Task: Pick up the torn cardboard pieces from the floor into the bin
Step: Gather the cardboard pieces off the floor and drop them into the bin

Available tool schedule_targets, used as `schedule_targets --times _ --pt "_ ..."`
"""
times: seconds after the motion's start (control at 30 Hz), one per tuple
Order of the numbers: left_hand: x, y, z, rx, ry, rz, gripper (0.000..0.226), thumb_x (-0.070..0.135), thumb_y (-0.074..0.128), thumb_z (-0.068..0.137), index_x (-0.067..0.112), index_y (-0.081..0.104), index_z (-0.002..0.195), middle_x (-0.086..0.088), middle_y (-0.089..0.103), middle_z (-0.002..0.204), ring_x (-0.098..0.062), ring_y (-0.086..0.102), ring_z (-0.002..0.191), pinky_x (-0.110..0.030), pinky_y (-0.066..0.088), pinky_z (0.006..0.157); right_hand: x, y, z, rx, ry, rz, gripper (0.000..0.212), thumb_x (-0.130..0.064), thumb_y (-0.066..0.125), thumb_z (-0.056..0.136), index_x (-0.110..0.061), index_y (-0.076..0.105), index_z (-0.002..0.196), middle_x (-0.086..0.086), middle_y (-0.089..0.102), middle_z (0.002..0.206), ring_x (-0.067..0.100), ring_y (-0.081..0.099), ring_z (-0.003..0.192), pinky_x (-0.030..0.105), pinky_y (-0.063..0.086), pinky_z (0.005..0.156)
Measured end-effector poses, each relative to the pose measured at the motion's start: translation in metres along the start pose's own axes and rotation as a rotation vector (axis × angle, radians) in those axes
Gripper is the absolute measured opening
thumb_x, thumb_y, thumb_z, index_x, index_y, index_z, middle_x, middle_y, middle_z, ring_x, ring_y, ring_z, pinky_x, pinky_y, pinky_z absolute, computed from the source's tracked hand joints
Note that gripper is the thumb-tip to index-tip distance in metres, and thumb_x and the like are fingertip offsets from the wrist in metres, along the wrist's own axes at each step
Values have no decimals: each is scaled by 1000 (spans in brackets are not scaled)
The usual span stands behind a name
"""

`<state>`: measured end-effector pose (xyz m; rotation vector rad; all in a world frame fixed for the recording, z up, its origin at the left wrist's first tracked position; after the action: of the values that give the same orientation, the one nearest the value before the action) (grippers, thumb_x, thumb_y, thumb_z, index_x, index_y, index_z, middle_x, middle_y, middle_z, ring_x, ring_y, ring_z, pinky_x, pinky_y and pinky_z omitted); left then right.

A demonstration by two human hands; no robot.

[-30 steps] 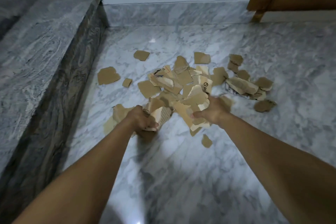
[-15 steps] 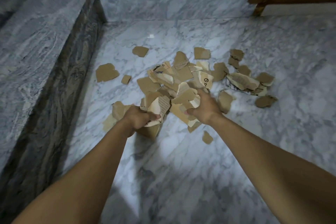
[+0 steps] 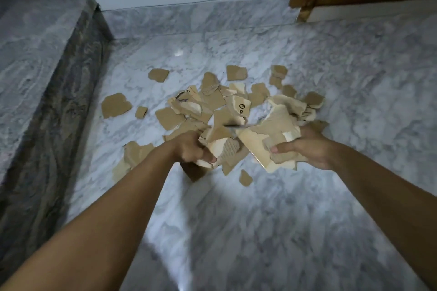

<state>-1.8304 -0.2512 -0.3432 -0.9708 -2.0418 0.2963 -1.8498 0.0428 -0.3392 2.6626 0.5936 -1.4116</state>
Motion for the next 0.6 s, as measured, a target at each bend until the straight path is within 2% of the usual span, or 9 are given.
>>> schedule_targets --times 0.1,0.17,0.2,0.27,0.33,0.43,0.47,0.53,0.6 --pt "35 32 24 -133 75 312 78 43 88 48 19 67 119 -4 61 126 -26 59 118 -41 51 100 36 -21 -18 -48 109 -173 60 -9 94 59 -16 71 113 2 77 106 22 71 104 43 55 96" --pt "54 55 35 -149 135 585 99 57 78 43 31 53 135 -7 42 141 -28 42 131 -41 43 107 55 -41 -28 -20 169 -216 56 -10 94 58 -16 72 109 1 78 101 23 71 103 41 55 93" --pt "61 64 40 -122 169 679 100 59 77 46 35 46 138 -8 39 141 -29 38 132 -42 41 109 64 -50 -32 -1 190 -218 54 -11 94 58 -17 73 107 0 78 100 23 71 102 41 55 93" --pt "64 76 49 -29 196 760 94 56 76 56 31 41 139 -8 34 142 -34 36 128 -45 42 106 75 -56 -37 15 224 -206 56 -17 95 55 -21 72 106 -1 78 100 24 71 102 46 54 95" --pt "60 80 53 16 160 768 89 55 75 58 27 44 136 -7 34 138 -35 41 120 -47 46 100 81 -54 -40 28 225 -171 66 -25 95 46 -22 72 107 -1 78 100 24 72 100 48 55 93" --pt "55 79 51 -1 134 669 82 46 82 61 23 44 130 -8 56 122 -32 57 111 -38 51 91 85 -42 -37 46 166 -110 73 -28 95 40 -16 72 108 4 77 101 25 73 96 45 59 87" --pt "54 77 48 2 120 620 85 50 81 57 24 44 129 -6 62 117 -30 59 109 -38 51 90 85 -37 -36 40 142 -97 72 -27 95 40 -14 72 108 5 77 101 26 73 96 46 59 88" --pt "48 72 39 32 92 499 97 64 73 46 26 45 131 -2 65 114 -26 61 108 -37 51 92 81 -32 -39 17 114 -87 62 -19 95 49 -12 72 107 8 77 100 27 74 94 44 60 86" --pt "39 67 29 79 100 317 93 58 74 48 24 51 132 -2 66 116 -25 61 109 -33 50 91 74 -32 -45 -8 103 -80 46 -6 90 64 -11 71 106 8 77 98 27 75 91 37 60 78"
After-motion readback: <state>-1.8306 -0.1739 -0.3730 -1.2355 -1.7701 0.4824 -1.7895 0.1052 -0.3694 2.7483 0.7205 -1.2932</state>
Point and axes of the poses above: each hand's wrist, its own z-axis towards the middle knuckle, its own y-axis out of the palm, x = y × z, the point moved 7 cm from there along z, towards the middle knuckle
